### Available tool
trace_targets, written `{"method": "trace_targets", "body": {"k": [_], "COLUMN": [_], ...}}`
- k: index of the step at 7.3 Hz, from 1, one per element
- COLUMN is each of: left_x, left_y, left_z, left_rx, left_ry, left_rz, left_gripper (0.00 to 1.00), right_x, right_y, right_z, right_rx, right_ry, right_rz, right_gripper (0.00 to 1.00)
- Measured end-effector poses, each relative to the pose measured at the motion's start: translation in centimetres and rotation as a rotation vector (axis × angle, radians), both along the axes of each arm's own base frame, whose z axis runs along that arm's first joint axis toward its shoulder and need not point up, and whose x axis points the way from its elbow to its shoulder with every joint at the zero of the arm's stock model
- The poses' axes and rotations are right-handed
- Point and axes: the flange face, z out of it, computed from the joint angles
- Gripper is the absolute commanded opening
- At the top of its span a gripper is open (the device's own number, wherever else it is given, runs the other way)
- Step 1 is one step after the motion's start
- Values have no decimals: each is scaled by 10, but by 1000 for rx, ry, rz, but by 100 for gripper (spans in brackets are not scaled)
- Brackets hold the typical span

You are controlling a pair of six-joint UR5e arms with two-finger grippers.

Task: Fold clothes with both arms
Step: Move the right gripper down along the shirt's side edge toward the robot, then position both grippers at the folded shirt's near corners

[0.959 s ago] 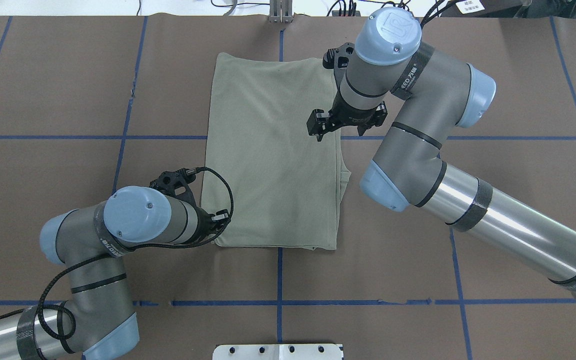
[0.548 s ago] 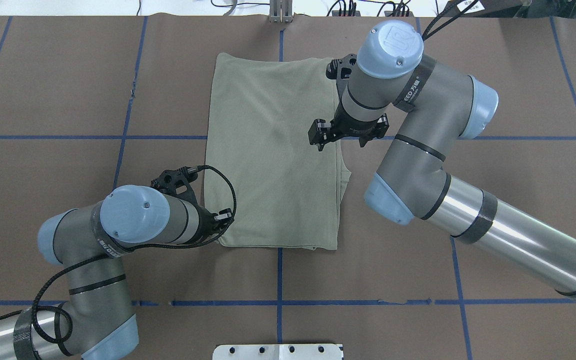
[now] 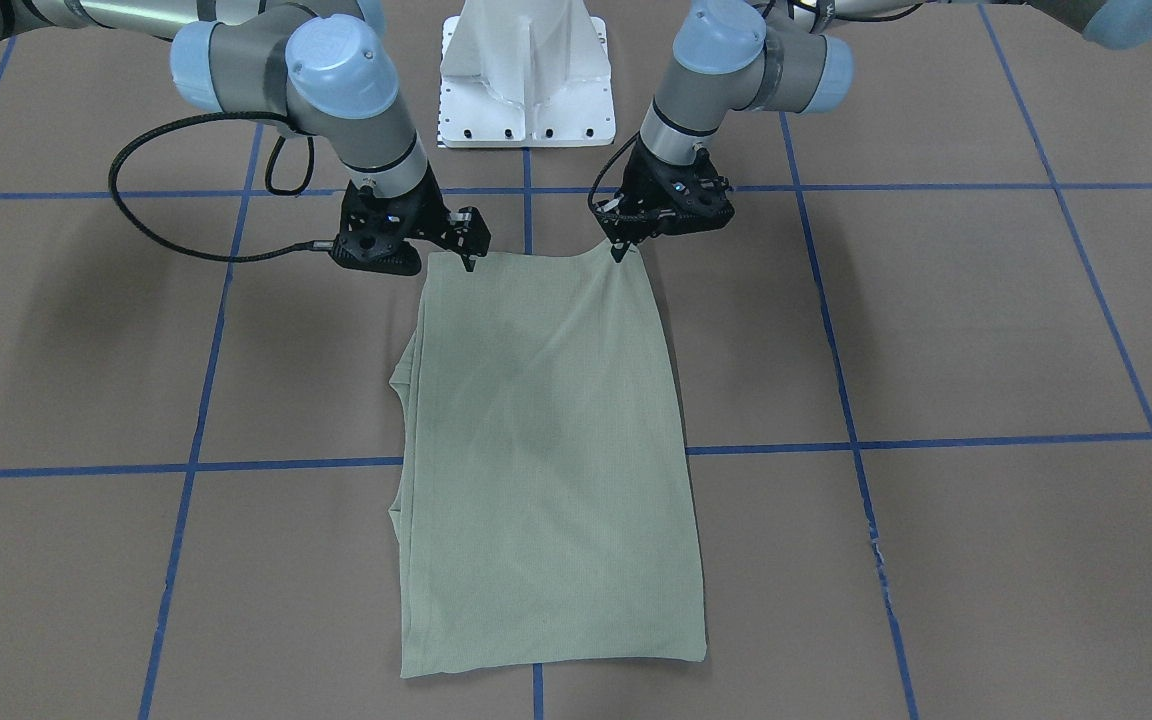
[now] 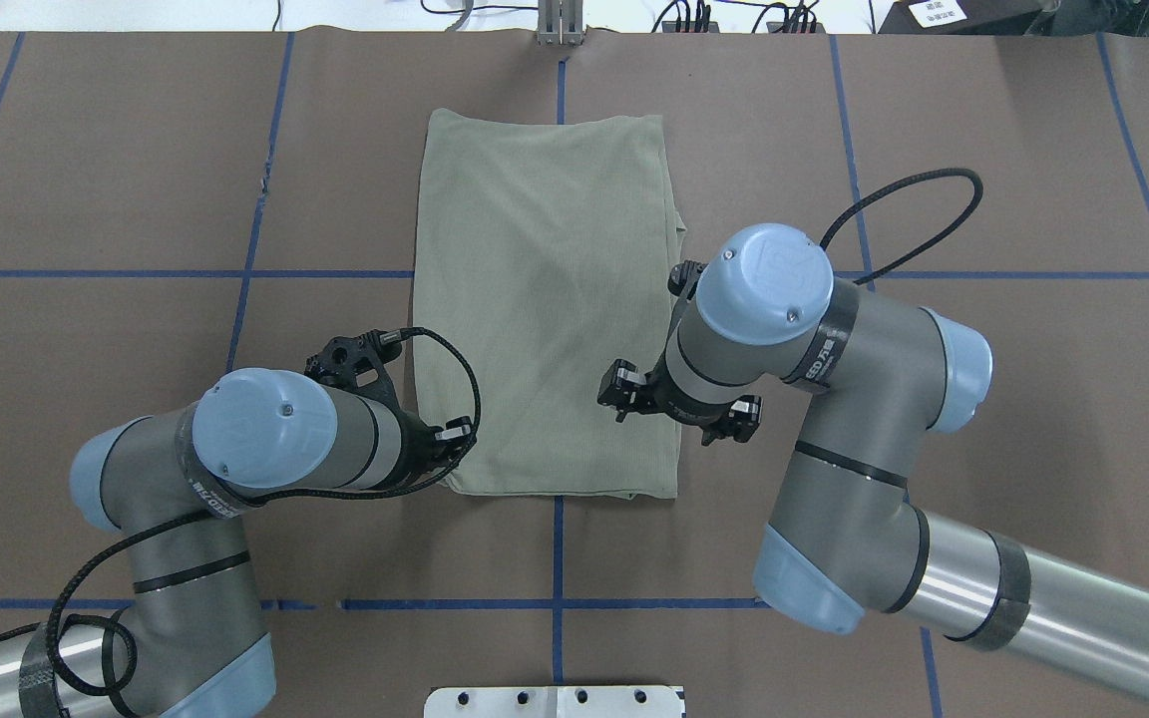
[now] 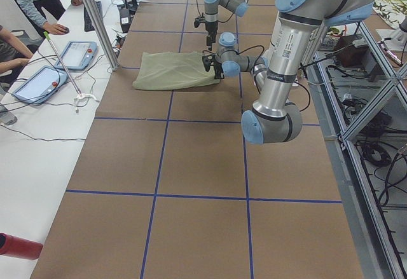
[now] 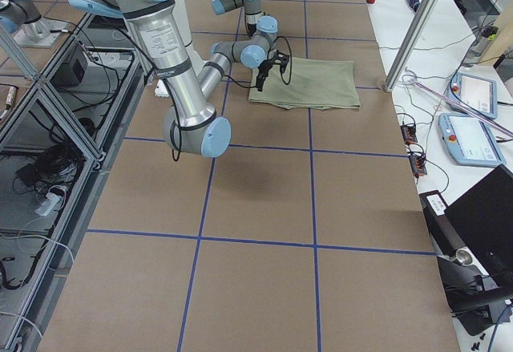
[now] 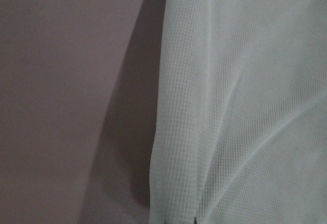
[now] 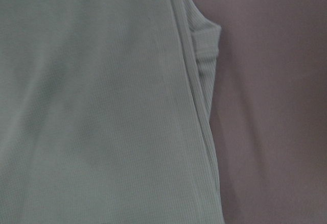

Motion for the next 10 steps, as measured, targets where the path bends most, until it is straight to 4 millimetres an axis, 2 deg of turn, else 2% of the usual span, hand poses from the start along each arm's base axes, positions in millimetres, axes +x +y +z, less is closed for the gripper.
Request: {"method": "trace_targets", "body": {"k": [2, 5, 8, 10], "left_x": [0, 0, -1, -1], "left_y": [0, 1, 1, 1], "left_z": [0, -1, -3, -5], "left_rx": [0, 1, 3, 4], "left_ry": [1, 3, 6, 8], "left_rz": [1, 2, 1, 1], "left_gripper": [0, 0, 0, 0], "right_x": [-22, -43, -60, -70], "right_y": [29, 46, 51, 60], "right_z": [4, 6, 15, 20], "right_rx": [-181, -302, -317, -316], "right_ry": [32, 48, 75, 91], "right_rz": [192, 449, 479, 463], "right_gripper": [100, 100, 100, 100]}}
